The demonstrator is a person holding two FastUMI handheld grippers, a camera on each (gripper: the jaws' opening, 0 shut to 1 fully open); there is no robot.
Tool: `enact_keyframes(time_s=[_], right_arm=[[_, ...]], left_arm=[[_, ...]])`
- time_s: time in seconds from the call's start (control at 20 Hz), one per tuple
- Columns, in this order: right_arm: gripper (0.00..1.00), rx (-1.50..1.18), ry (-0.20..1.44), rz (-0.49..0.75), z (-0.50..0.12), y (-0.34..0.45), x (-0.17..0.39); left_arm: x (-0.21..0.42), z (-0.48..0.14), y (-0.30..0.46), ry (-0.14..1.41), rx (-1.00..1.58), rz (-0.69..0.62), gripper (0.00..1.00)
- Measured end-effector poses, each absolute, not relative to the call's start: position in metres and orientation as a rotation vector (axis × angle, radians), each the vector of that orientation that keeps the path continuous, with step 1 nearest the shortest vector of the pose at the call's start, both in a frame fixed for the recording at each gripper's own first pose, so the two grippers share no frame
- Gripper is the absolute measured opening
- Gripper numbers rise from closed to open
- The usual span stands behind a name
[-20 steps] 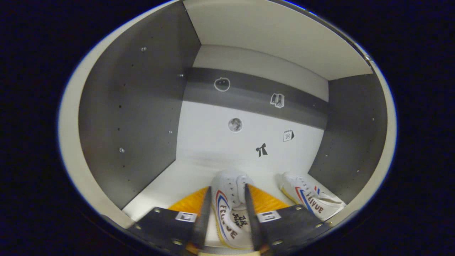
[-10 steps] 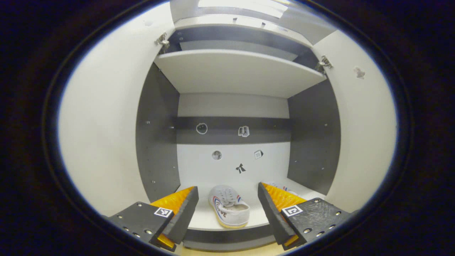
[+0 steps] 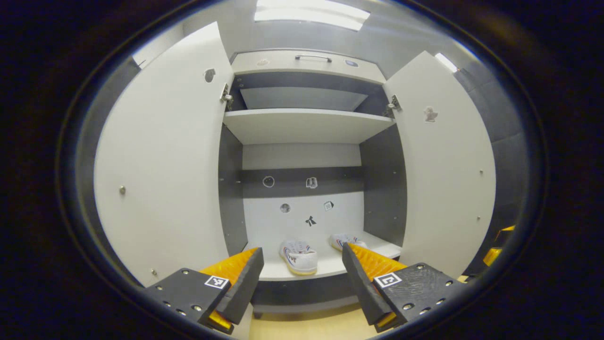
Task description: Grab one shoe with the right hand and put it into the shoe cabinet, grab the other shoe with the left hand and put it into the shoe cabinet; then close the right door with the right hand and the left door with the left hand.
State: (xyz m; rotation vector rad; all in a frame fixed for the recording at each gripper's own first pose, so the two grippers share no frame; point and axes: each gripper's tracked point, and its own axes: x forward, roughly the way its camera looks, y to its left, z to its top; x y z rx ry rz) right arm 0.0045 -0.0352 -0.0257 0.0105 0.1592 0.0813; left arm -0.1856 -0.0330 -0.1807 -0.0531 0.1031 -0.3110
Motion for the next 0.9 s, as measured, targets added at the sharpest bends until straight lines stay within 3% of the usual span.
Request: enact_keyframes(time_s=[0.4,0.9], right_arm=[[0.98,0.009,0.113,0.09,0.008,-0.041,0.007],[0.97,-0.02,0.058,-0.108,0.06,-0.135,0.039]], left_arm=[[-0.23,-0.187,-0.01,0.114,-0.016,-0.311,0.95],[-0.266,-0.184,0.015,0.124,-0.042,-0.291,0.95]])
